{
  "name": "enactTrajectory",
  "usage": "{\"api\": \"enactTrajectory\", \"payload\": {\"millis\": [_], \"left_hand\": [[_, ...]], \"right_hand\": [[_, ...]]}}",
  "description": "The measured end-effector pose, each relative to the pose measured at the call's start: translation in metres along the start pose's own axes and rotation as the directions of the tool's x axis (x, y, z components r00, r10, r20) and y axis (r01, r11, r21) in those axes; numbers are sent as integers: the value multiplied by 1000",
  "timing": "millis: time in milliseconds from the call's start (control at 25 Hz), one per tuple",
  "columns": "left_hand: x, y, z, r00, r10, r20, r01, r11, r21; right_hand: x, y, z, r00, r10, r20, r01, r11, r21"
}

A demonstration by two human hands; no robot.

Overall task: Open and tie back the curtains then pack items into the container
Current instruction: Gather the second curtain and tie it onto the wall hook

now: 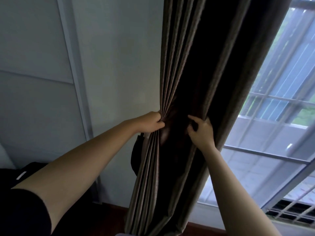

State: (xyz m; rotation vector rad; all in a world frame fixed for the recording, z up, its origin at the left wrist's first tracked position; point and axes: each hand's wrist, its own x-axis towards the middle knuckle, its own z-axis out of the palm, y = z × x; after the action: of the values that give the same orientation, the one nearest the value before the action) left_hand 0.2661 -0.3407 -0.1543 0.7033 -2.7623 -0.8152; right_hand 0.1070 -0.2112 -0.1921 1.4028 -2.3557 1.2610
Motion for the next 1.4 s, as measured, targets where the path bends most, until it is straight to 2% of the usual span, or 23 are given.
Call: {"api": "enactTrajectory", "payload": {"millis": [80, 200, 360, 520, 800, 1000, 1080, 1200, 1240, 1280, 1320, 1360, 1400], "left_hand": [[0, 0, 1, 1000, -2, -8, 2, 1000, -15], [1, 2, 3, 1000, -12, 3, 13, 1000, -19], [3, 5, 4, 1000, -20, 19, 21, 1000, -17], [3, 10, 7, 1000, -14, 20, 14, 1000, -19], [5, 22, 14, 1000, -3, 27, 3, 1000, 3], [7, 31, 27, 997, 18, -81, -13, 998, 61], [8, 35, 28, 993, 49, -106, -39, 995, 93], [6, 32, 19, 996, 17, -84, -11, 997, 77], [5, 27, 17, 997, 5, -72, 1, 997, 74], [5, 21, 16, 998, -6, -69, 10, 997, 70], [4, 16, 15, 997, -9, -74, 14, 998, 66], [4, 10, 14, 997, -6, -79, 11, 998, 63], [3, 6, 14, 997, 6, -77, -1, 999, 54]], "right_hand": [[-11, 18, 23, 988, -38, 147, 45, 998, -48], [-46, 37, 60, 931, -57, 362, 83, 995, -56], [-70, 33, 82, 864, -44, 502, 64, 998, -22], [-74, 26, 90, 839, -70, 539, 86, 996, -4], [-74, 25, 96, 849, -60, 525, 76, 997, -9], [-80, 10, 100, 859, 6, 513, 31, 998, -63], [-87, 3, 103, 837, -25, 546, 78, 994, -73], [-93, 5, 93, 740, -70, 669, 121, 992, -30], [-96, 5, 84, 747, -89, 659, 121, 993, -3], [-99, 4, 74, 832, -133, 539, 147, 989, 17], [-98, 3, 63, 945, -161, 284, 165, 986, 12], [-93, 2, 47, 989, -140, -53, 140, 990, 4], [-86, 2, 29, 923, -76, -377, 87, 996, 14]]}}
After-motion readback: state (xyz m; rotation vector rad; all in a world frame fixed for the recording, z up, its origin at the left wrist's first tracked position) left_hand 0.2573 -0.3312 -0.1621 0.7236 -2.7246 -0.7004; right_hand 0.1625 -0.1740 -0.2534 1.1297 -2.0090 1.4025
